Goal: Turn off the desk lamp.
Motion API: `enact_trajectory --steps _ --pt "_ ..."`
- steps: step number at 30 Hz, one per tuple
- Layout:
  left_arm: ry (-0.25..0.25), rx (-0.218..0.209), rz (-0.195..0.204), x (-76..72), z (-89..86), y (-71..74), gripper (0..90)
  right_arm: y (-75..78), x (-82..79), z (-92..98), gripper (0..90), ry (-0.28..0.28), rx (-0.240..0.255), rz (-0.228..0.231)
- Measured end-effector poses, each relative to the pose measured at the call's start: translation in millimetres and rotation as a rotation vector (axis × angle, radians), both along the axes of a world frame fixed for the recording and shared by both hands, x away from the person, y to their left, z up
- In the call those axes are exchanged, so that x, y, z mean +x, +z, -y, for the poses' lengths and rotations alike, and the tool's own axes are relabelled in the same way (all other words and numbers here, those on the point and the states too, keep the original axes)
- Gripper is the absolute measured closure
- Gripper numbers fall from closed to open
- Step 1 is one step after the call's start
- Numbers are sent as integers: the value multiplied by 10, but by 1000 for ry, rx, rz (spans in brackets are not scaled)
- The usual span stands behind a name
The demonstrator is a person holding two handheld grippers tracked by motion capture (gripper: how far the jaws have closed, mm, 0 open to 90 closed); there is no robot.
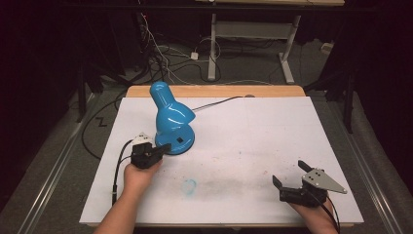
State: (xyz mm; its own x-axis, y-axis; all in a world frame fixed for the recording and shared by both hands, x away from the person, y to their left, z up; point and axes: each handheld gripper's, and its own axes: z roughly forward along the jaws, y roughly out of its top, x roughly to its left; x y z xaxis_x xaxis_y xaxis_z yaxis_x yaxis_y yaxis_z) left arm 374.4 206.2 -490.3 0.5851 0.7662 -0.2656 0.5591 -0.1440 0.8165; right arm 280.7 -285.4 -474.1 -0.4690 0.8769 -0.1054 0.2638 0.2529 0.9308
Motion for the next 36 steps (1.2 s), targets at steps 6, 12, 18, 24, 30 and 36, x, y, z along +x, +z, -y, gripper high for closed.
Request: enact_trajectory --steps 6,12,18,24,30,36 --pt "-15 33 16 -193 7 12 882 -5 7 12 5 -3 0 -2" --pt "-17 81 26 -455 -21 42 882 -1 -2 13 5 -3 2 0" --pt "-19 93 54 -728 -79 21 881 -12 8 19 5 -1 -1 -3" --pt "-28 107 46 -713 -75 -8 879 3 2 -4 5 -1 -3 2" --pt "-62 121 45 -702 -42 -38 752 -11 7 -19 5 1 -8 -3" --pt "-81 108 35 -685 -56 -41 480 -19 0 -22 6 -2 -9 -6"
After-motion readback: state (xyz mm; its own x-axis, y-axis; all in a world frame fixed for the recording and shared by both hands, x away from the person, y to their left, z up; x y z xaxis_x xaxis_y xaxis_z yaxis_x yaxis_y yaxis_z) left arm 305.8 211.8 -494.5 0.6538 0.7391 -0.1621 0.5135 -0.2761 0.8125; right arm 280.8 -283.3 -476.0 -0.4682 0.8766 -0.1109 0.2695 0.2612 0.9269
